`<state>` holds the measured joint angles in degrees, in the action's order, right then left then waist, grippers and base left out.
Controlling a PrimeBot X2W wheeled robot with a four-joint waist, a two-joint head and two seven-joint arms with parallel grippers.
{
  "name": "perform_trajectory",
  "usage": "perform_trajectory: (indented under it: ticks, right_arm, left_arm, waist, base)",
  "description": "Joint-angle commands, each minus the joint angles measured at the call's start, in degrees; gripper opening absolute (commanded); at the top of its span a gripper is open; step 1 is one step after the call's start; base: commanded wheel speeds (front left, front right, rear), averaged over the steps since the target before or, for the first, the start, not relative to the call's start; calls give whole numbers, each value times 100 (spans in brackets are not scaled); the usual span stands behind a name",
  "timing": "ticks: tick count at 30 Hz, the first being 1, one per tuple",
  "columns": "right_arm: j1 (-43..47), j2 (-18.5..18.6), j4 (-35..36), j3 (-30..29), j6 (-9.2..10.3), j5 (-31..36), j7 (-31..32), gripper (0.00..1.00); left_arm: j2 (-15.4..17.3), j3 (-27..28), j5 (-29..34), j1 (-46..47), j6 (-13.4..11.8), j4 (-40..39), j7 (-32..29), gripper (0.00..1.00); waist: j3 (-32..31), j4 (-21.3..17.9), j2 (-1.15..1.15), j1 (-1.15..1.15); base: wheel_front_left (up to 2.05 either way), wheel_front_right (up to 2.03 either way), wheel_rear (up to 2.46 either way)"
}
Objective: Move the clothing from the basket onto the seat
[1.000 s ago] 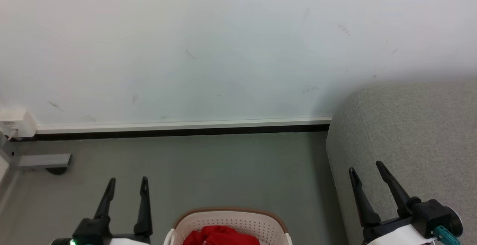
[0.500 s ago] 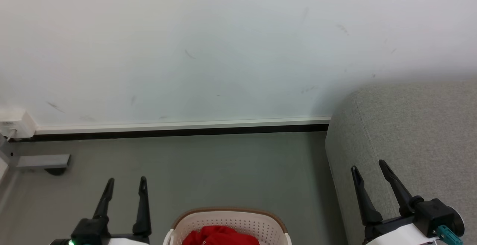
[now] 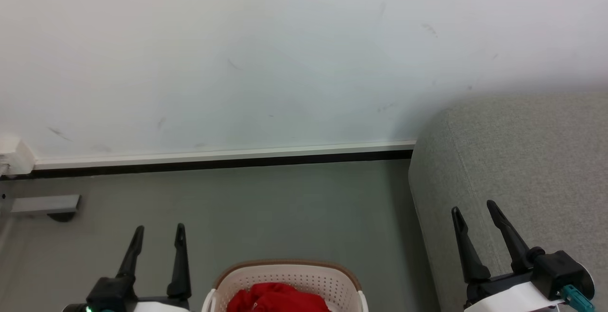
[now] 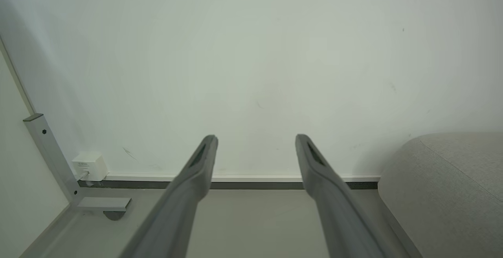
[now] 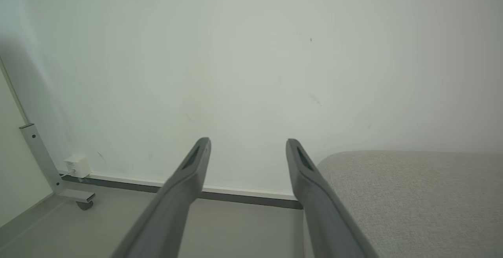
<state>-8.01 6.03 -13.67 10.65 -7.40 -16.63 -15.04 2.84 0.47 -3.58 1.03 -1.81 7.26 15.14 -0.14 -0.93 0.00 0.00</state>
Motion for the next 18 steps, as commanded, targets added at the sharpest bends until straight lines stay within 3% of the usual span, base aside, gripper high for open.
perform_trajectory:
  ticks: [1,8,18]
  right_arm:
    - [-54,20,15,-20,-16,-10,-20,100]
    - [-162,45,94,-118,-16,-81,-20,100]
    - [-694,106,400,-112,-16,-212,-19,100]
  left_arm:
    - [17,18,-28,43,9,17,3,100]
    - [13,-24,-116,203,54,46,2,100]
    - [14,-197,-223,841,97,210,2,100]
  waist:
    - [31,-25,0,0]
    - [365,-163,0,0]
    - [1458,-316,0,0]
  base:
    - [0,0,0]
    - [0,0,0]
    - [0,0,0]
